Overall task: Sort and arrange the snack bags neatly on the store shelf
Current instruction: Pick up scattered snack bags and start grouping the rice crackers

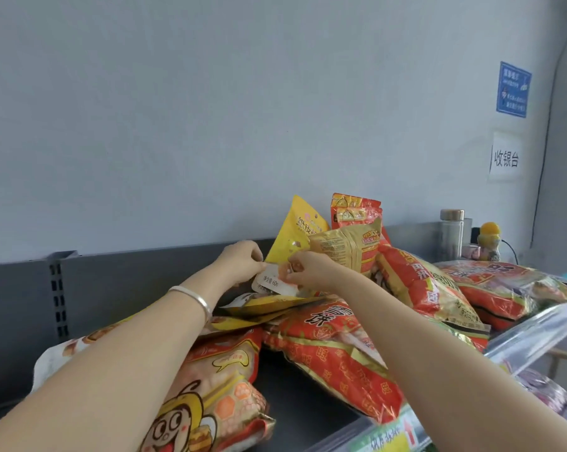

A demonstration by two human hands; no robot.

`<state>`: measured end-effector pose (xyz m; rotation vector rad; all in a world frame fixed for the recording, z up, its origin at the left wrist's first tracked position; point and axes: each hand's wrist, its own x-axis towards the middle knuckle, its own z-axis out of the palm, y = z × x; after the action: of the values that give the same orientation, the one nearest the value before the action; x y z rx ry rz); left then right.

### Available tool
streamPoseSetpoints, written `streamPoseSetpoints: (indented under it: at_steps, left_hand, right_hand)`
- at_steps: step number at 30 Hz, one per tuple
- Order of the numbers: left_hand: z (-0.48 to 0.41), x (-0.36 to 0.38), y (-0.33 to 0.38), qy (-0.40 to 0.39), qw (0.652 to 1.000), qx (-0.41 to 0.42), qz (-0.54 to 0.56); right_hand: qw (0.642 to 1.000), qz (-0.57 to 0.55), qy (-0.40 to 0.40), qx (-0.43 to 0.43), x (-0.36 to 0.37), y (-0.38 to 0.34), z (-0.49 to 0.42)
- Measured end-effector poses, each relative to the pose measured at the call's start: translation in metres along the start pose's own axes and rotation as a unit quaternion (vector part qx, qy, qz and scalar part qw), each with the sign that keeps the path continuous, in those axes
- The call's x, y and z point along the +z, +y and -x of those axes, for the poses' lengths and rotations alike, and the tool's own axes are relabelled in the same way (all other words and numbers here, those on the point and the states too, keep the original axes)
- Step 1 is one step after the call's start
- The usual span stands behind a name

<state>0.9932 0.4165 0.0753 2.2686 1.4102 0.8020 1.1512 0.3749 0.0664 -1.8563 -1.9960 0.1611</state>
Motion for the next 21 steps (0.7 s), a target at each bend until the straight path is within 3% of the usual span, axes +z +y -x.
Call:
streamPoseSetpoints:
  at_steps: [5,13,21]
  left_hand:
    - [0.016,0.0,0.014,-0.031,0.986,0.124,-0.105]
    - [0.047,0.023,0.03,-0.075,0.964,0.246,-0.069]
    - [0.089,0.035,0.049,-0.234,0.917,0.299,-0.123]
  right_hand:
    - [0.997,0.063,0.04,0.019,-0.005,0.008,0.024]
    - [0.984,0.091,0.11,0.103,-0.017,0.034,0.073]
    - [0.982,0.083,0.093,0.142,-0.02,0.059,0.118]
